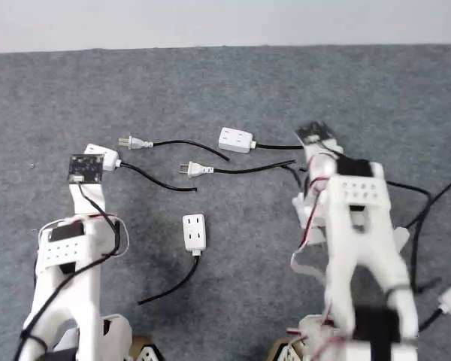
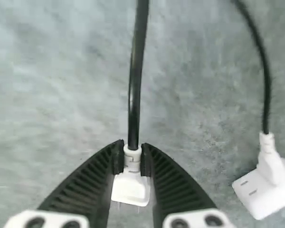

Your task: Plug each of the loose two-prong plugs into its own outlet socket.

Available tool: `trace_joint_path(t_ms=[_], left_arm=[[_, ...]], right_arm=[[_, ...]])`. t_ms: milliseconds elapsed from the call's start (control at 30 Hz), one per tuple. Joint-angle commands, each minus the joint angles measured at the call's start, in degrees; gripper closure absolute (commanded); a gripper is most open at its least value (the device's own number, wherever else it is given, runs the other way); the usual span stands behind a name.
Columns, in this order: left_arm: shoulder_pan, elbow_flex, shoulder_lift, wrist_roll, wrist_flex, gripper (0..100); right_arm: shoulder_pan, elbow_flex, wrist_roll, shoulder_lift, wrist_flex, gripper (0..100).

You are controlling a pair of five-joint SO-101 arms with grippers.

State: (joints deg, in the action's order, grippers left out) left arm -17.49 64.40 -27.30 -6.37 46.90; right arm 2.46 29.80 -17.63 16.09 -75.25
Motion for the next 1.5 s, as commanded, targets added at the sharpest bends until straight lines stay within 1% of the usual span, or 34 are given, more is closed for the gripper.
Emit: trace_joint_path(t_ms=[0,100,167,233,300,400,500,633,733,933,1000,1133,1233,1367,1467], left_arm=[[0.7,-6.9,5.3,-1.6,3.5,99],[1.4,-12.6,12.6,-6.9,7.8,99],[3.6,-16.2,17.0,-12.5,12.3,99],[6.3,-18.4,20.4,-18.9,15.4,99],[8.9,-19.4,22.1,-24.7,17.1,99],[12.2,-18.5,21.9,-33.0,17.8,99],[13.3,-18.0,21.1,-38.8,19.3,99],[15.7,-18.3,21.3,-39.4,19.3,99],[17.8,-18.3,21.3,-38.5,19.0,99],[19.9,-18.0,20.7,-38.3,19.1,99],[19.9,-18.0,20.7,-38.3,19.3,99],[19.7,-17.8,19.6,-38.3,19.3,99],[19.9,-14.7,15.7,-38.3,18.8,99],[20.3,-7.9,7.4,-38.3,14.7,99],[22.6,-1.9,0.4,-38.3,12.2,99]], right_arm=[[10.3,-2.3,4.1,14.8,-3.2,99.1],[20.0,-2.1,6.3,21.7,-2.8,99.1],[25.1,-2.8,7.8,24.0,-2.0,99.1],[28.7,-3.5,8.6,24.4,-1.4,99.1],[31.2,-3.1,9.0,24.3,0.4,99.1],[32.6,-1.0,9.2,24.5,4.3,99.1],[34.3,1.7,11.3,24.7,8.4,99.1],[38.2,4.1,13.1,24.8,11.6,99.1],[40.6,7.7,14.2,24.4,15.4,99.1],[40.8,17.1,15.3,24.3,25.8,99.1],[40.8,18.2,15.3,24.3,26.9,99.1],[40.8,18.4,17.8,24.3,27.2,99.1],[40.7,18.4,18.0,24.3,27.4,99.1],[40.7,18.5,18.1,23.8,28.5,99.1],[40.7,18.2,18.4,21.3,29.7,99.1]])
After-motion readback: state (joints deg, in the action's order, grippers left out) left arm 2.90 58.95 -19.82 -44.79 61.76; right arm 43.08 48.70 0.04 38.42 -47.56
